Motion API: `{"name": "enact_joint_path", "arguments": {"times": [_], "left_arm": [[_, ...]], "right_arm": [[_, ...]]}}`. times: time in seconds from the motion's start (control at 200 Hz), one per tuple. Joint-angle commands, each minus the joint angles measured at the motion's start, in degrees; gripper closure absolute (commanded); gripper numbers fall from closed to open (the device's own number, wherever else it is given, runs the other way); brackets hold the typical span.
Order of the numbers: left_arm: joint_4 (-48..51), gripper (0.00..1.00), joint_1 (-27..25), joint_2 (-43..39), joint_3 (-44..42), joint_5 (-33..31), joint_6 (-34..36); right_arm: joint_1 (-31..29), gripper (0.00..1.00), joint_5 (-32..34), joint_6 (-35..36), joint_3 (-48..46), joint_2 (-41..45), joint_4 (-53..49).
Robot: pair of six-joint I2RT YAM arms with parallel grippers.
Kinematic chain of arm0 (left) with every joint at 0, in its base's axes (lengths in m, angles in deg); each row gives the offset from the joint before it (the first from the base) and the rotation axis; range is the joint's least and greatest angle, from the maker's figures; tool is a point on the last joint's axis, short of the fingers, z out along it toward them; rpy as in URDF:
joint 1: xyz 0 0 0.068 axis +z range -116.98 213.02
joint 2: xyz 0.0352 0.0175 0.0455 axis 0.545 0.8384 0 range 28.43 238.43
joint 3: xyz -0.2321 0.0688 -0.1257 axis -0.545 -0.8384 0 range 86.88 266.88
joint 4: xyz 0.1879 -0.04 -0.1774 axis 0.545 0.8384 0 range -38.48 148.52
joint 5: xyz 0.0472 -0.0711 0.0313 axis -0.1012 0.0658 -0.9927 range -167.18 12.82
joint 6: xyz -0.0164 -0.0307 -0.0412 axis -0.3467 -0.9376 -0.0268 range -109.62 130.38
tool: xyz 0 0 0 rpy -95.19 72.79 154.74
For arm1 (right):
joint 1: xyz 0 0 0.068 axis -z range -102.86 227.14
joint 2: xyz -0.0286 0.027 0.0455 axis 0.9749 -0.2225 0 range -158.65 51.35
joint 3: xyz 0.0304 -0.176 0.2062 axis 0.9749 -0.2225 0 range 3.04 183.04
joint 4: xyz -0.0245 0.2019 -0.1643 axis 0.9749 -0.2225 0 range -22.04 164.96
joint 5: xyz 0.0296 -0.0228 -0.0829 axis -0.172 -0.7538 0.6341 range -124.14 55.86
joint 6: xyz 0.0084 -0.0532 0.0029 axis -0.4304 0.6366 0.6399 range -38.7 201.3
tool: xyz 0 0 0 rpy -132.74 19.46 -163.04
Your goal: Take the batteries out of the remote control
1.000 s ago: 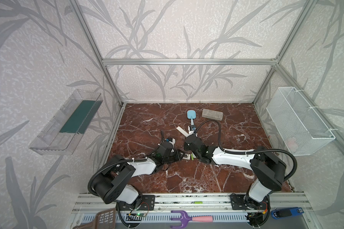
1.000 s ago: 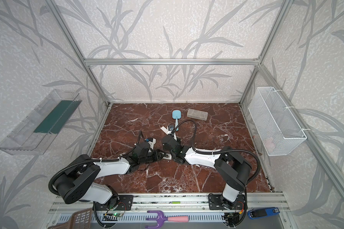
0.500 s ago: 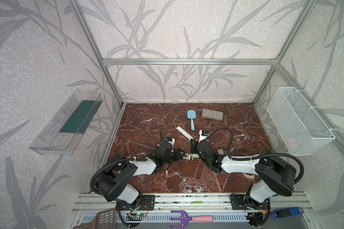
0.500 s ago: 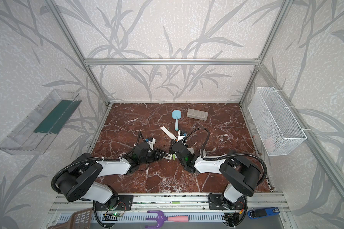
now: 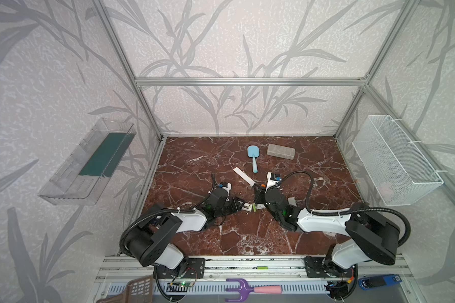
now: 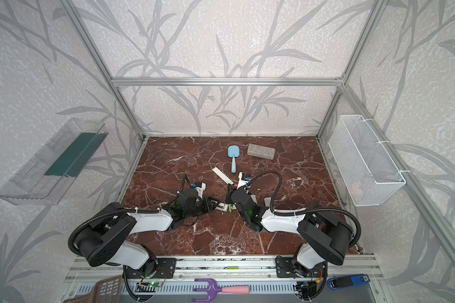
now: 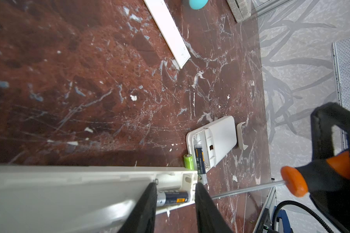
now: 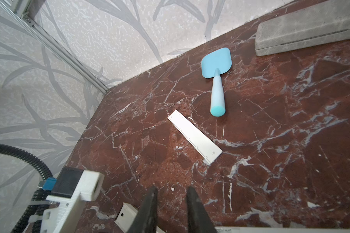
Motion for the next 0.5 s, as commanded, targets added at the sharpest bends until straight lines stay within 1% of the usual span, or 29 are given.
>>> {"name": "enact_joint_path", "arguments": {"times": [0.0, 0.075, 0.145, 0.175, 0.335, 0.495], "left_arm": [[19.5, 0.63, -0.2, 5.3, -3.9, -2.5, -0.2], [20.6, 0.63, -0.2, 4.8, -3.1, -2.4, 0.3], [21.7, 0.63, -0.1, 4.2, -2.2, -2.5, 0.8], [22.1, 0.63, -0.1, 4.1, -1.9, -2.6, 1.0], [25.2, 0.63, 0.2, 2.0, 0.4, -2.2, 3.3], [27.2, 0.63, 2.2, -1.7, 1.6, -0.9, 5.1]], "right_arm": [[-0.4, 1.0, 0.8, 3.6, 1.7, 2.8, -2.7], [-0.3, 1.0, 0.1, 5.7, 3.1, 3.0, -6.1], [-0.4, 1.0, -1.1, 6.4, 3.8, 2.5, -6.6], [-0.4, 1.0, -1.7, 8.3, 4.0, 2.1, -6.8], [-0.4, 1.0, -5.1, 11.2, 6.0, -1.9, -6.2], [-0.1, 1.0, -7.6, 15.1, 8.5, -3.5, -5.4]]}}
